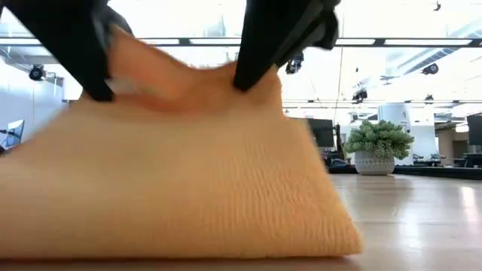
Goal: Fold microfiber towels
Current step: Fold the bottom orange microfiber cloth
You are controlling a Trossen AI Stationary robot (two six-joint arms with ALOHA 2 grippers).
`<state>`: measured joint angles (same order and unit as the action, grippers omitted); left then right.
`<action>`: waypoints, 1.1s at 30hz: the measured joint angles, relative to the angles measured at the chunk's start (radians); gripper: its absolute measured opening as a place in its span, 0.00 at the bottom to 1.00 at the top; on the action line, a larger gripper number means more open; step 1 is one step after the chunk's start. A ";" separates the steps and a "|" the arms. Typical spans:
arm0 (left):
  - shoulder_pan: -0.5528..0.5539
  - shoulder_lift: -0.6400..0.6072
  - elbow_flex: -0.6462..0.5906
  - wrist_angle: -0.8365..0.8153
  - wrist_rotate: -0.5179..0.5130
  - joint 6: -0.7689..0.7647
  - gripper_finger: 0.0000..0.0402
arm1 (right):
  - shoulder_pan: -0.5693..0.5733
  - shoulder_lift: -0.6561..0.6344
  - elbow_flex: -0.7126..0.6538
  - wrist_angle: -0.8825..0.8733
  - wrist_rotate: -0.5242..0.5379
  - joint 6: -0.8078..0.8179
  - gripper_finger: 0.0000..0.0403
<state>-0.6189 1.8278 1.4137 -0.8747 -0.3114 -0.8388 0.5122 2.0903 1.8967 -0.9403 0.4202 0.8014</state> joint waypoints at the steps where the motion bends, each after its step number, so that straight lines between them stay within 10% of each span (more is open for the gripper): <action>1: 0.014 0.000 -0.005 -0.003 -0.001 0.010 0.01 | -0.013 0.000 -0.005 -0.005 0.000 -0.006 0.03; 21: 0.140 0.000 -0.109 -0.005 0.012 0.122 0.02 | -0.122 -0.001 -0.060 -0.015 -0.034 -0.110 0.12; 33: 0.169 -0.010 -0.106 -0.049 -0.002 0.247 0.28 | -0.128 -0.025 -0.059 -0.113 -0.035 -0.094 0.36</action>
<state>-0.4503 1.8183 1.3075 -0.9238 -0.3133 -0.5917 0.3843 2.0658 1.8374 -1.0531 0.3852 0.7069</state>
